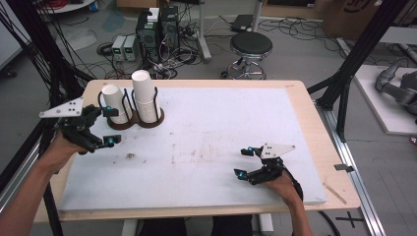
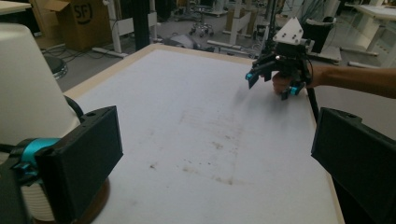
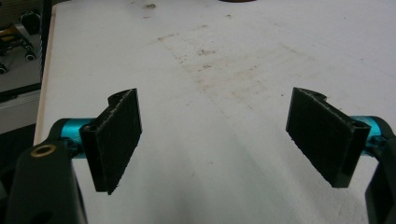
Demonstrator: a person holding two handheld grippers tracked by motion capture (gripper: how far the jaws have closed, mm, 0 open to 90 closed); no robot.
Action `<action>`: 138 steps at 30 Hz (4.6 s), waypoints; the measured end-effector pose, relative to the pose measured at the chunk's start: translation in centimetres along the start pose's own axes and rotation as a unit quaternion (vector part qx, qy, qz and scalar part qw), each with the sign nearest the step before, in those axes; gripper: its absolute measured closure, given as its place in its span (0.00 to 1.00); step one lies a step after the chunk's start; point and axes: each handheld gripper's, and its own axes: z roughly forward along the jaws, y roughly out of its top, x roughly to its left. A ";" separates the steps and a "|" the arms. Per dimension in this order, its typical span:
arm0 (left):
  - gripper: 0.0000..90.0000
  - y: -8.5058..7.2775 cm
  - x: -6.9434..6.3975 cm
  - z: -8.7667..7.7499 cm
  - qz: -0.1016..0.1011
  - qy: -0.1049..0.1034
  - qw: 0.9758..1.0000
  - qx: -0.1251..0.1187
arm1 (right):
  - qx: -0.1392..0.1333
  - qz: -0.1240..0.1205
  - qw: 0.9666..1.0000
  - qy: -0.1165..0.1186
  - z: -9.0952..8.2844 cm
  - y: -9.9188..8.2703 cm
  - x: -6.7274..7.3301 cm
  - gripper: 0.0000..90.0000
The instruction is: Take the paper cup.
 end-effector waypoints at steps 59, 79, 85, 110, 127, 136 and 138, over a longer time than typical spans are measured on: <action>0.02 13.0 12.8 6.2 0.065 0.017 0.967 0.246 | 0.006 0.000 1.000 -0.008 0.1 0.1 0.0 0.21; 0.15 12.4 14.4 10.9 0.035 0.008 0.912 0.408 | 0.003 -0.002 1.000 -0.007 0.1 0.0 0.0 0.21; 0.14 12.1 14.8 11.2 0.032 0.015 0.911 0.412 | 0.003 -0.002 1.000 -0.006 0.1 0.0 0.0 0.21; 0.37 12.4 14.7 11.7 0.036 0.031 0.902 0.430 | 0.007 -0.001 1.000 -0.005 0.2 0.1 0.0 0.21; 0.38 13.4 14.3 10.7 0.028 0.043 0.910 0.411 | 0.008 -0.002 1.000 -0.006 0.2 0.1 0.0 0.21; 0.38 14.4 13.9 9.6 0.032 0.052 0.919 0.389 | 0.010 -0.004 1.000 -0.006 0.3 0.1 0.1 0.21; 0.38 14.7 13.9 9.4 0.030 0.058 0.920 0.387 | 0.011 -0.005 1.000 -0.006 0.3 0.1 0.1 0.21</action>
